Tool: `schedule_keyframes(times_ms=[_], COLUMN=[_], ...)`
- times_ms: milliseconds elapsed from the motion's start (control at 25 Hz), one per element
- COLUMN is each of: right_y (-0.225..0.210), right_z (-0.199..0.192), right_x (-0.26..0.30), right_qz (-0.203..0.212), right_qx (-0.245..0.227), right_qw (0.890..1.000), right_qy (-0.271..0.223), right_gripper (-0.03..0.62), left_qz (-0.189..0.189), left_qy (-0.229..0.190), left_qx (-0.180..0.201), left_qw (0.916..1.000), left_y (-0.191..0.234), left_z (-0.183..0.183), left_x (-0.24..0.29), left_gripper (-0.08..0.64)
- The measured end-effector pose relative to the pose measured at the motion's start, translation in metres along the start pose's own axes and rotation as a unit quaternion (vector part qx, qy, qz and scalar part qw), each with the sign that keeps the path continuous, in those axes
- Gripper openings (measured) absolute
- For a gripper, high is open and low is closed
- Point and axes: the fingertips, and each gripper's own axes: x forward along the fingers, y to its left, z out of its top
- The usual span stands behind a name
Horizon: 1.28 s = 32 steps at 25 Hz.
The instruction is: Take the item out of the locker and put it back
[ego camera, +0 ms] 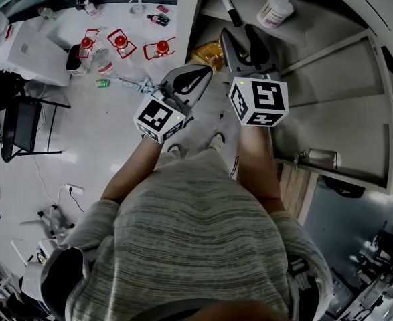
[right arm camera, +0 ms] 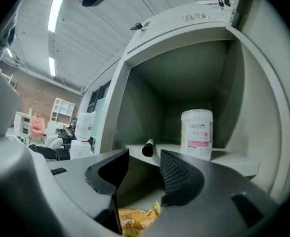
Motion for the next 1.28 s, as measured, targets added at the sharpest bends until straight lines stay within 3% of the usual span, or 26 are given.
schedule_keyframes(times_ms=[280, 640, 760, 1280], right_y=[0.001, -0.009, -0.009, -0.007], right_z=[0.004, 0.003, 0.003, 0.019], right_x=[0.013, 0.020, 0.020, 0.014], right_qz=[0.001, -0.022, -0.025, -0.027], right_qx=[-0.002, -0.006, -0.014, -0.002], right_qw=[1.000, 0.999, 0.999, 1.000], right_qy=[0.011, 0.040, 0.041, -0.013], right_gripper=[0.207, 0.090, 0.084, 0.081], left_qz=[-0.002, -0.001, -0.002, -0.002], left_qy=[-0.001, -0.021, -0.022, -0.016], left_qx=[-0.001, -0.002, -0.003, -0.005], left_qw=[1.0000, 0.9998, 0.9998, 0.9999], left_y=[0.000, 0.002, 0.003, 0.004], left_z=[0.000, 0.005, 0.005, 0.003], left_x=[0.001, 0.004, 0.004, 0.002], left_gripper=[0.008, 0.008, 0.008, 0.008])
